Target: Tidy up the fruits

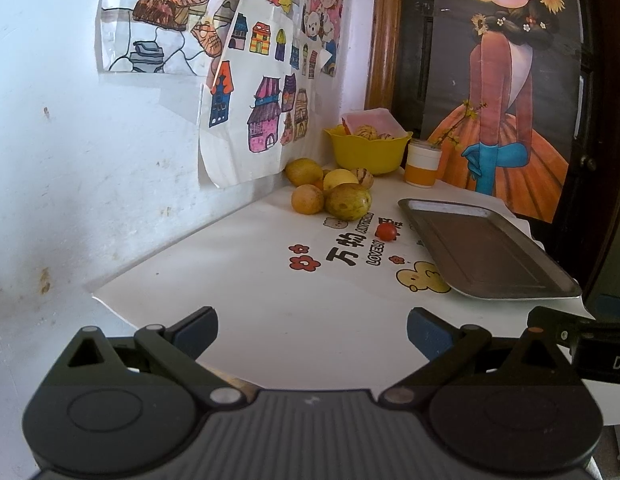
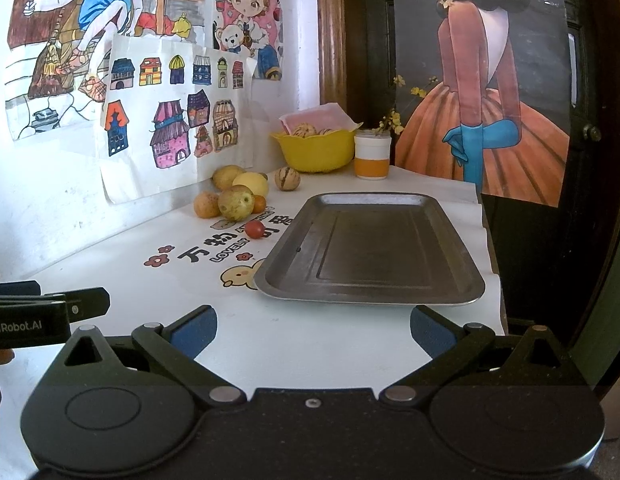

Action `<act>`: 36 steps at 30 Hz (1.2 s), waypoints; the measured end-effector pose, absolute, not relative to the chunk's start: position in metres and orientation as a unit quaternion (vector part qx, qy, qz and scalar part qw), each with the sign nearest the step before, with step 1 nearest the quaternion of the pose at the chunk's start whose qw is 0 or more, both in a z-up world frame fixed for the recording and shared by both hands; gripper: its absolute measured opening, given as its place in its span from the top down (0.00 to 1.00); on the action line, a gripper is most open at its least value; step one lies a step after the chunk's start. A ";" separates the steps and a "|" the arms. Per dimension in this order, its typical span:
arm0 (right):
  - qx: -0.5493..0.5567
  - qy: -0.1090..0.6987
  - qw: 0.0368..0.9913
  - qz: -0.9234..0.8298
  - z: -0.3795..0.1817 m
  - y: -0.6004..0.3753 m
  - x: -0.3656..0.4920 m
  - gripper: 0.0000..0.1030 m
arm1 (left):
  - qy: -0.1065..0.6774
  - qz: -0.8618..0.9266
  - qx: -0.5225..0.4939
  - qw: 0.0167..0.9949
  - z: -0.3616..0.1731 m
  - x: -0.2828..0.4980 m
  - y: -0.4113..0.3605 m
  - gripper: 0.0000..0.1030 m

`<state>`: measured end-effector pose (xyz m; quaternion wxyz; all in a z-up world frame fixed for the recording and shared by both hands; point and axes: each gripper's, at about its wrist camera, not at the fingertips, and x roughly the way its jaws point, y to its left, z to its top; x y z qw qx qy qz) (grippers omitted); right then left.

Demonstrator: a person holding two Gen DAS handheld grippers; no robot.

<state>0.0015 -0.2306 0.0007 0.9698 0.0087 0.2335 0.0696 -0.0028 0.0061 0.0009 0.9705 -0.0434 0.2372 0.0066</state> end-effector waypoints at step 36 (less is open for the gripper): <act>-0.001 0.235 0.969 0.075 0.001 -0.227 0.003 0.01 | 0.250 0.015 -0.033 0.968 0.003 0.003 0.003 0.00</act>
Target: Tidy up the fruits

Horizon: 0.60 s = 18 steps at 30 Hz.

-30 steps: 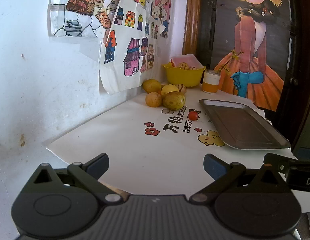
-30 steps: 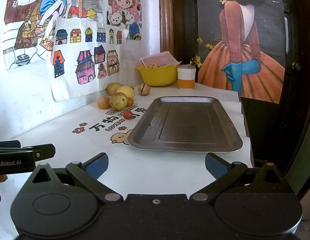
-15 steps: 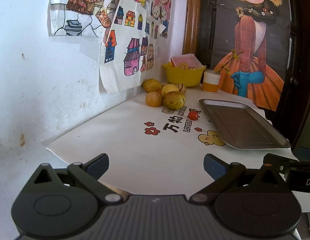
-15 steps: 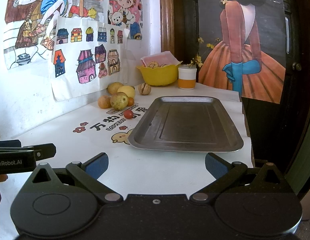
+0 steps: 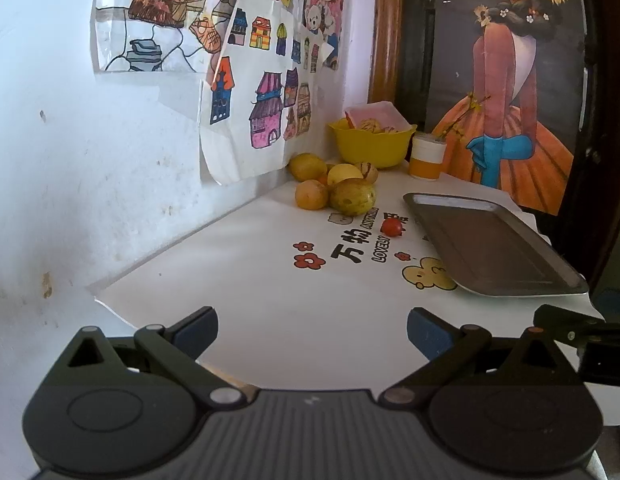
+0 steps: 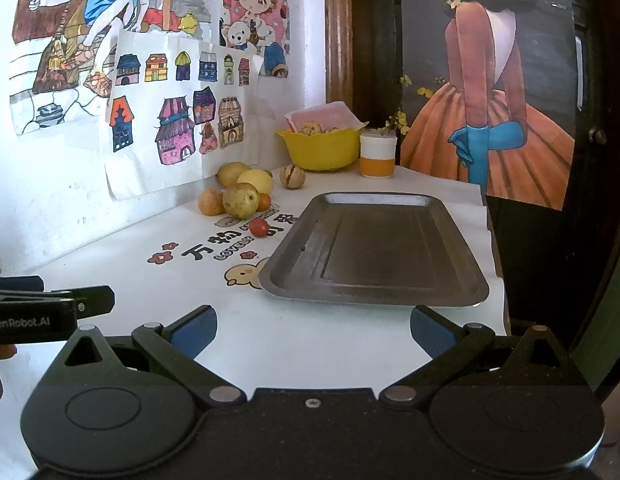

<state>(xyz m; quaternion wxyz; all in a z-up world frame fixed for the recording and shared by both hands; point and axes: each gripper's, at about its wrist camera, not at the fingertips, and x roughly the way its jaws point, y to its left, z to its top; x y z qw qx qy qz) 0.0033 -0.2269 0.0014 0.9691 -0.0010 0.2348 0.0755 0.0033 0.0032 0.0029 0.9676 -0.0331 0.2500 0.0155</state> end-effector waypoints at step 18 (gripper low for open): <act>-0.055 0.241 0.955 0.164 0.031 -0.232 0.070 0.01 | 0.270 0.000 -0.010 0.963 0.038 0.080 0.017 0.00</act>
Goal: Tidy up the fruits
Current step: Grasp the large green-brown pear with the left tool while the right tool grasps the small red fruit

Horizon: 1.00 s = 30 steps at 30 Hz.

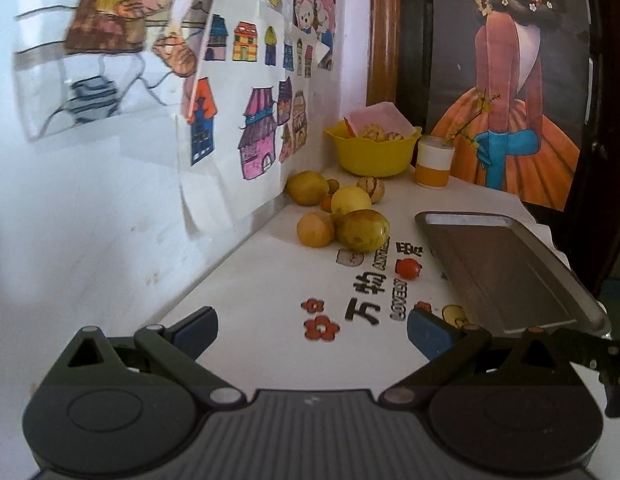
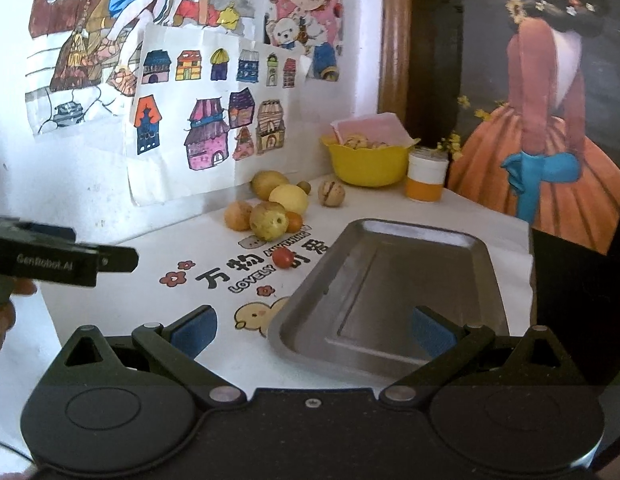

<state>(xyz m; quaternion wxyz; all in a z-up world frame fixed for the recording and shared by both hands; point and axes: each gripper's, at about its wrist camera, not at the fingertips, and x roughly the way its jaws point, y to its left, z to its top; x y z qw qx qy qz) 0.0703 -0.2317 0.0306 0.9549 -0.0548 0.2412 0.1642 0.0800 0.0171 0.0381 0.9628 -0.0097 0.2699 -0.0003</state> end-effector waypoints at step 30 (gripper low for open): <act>-0.110 0.322 0.882 0.328 0.000 -0.178 0.241 0.27 | 0.367 -0.090 -0.084 0.922 0.015 0.280 -0.010 0.12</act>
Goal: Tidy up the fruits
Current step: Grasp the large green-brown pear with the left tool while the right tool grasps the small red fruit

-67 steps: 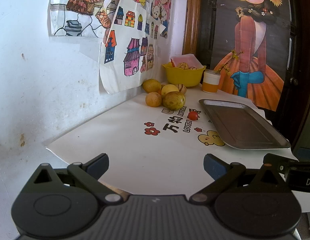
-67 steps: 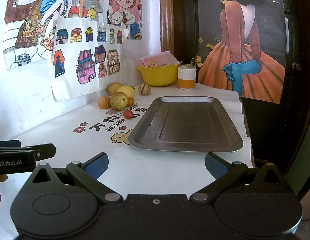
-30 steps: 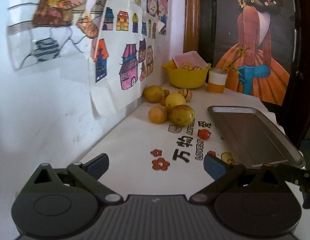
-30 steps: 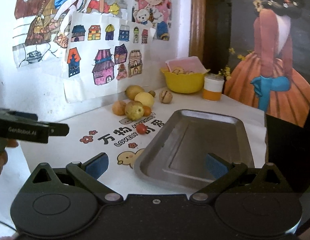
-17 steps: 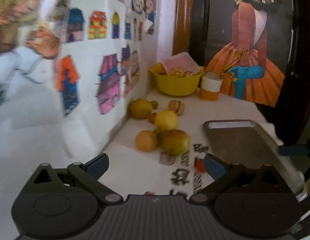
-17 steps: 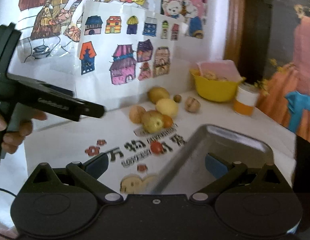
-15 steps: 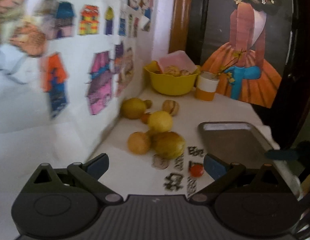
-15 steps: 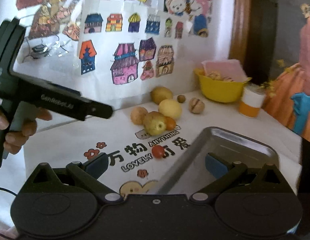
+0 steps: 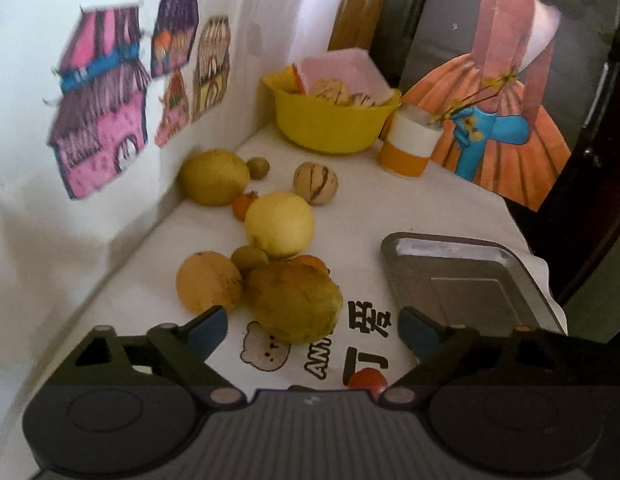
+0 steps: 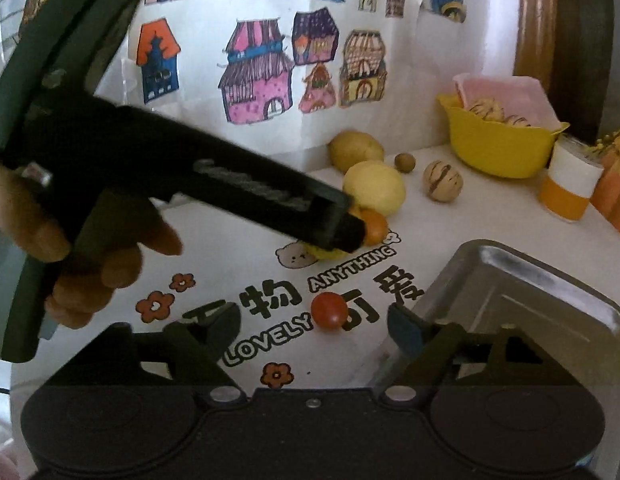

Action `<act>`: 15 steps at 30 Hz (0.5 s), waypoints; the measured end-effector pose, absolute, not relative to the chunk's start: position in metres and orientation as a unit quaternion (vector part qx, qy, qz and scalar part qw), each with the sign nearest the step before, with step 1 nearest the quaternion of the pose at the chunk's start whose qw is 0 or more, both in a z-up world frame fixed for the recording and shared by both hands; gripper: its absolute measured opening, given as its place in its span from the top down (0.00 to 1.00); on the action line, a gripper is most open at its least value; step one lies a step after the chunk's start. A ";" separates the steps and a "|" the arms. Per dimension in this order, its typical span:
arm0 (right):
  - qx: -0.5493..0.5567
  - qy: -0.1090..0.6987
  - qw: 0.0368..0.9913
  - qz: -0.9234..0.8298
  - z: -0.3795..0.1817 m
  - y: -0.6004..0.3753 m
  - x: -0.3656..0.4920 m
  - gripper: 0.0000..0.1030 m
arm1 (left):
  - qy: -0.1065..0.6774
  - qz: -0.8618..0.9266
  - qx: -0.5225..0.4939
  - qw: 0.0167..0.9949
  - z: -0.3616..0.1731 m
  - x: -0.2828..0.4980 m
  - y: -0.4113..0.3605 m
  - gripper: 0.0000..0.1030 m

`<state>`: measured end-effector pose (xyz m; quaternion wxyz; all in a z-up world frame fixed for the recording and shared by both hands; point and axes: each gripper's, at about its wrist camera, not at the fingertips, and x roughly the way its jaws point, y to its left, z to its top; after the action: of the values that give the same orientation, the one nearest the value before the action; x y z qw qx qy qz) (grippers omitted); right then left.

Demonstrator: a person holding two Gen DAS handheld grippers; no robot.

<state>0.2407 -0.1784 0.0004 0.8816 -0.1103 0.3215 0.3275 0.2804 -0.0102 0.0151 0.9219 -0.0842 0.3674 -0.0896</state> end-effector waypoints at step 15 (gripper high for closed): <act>-0.114 0.348 0.870 0.330 -0.014 -0.172 0.260 0.56 | 0.402 -0.040 -0.166 0.900 -0.008 0.316 -0.001 0.28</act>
<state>0.2596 -0.1720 -0.0140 0.8701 -0.1144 0.3480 0.3296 0.3164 -0.0005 -0.0079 0.8995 -0.1659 0.4022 -0.0396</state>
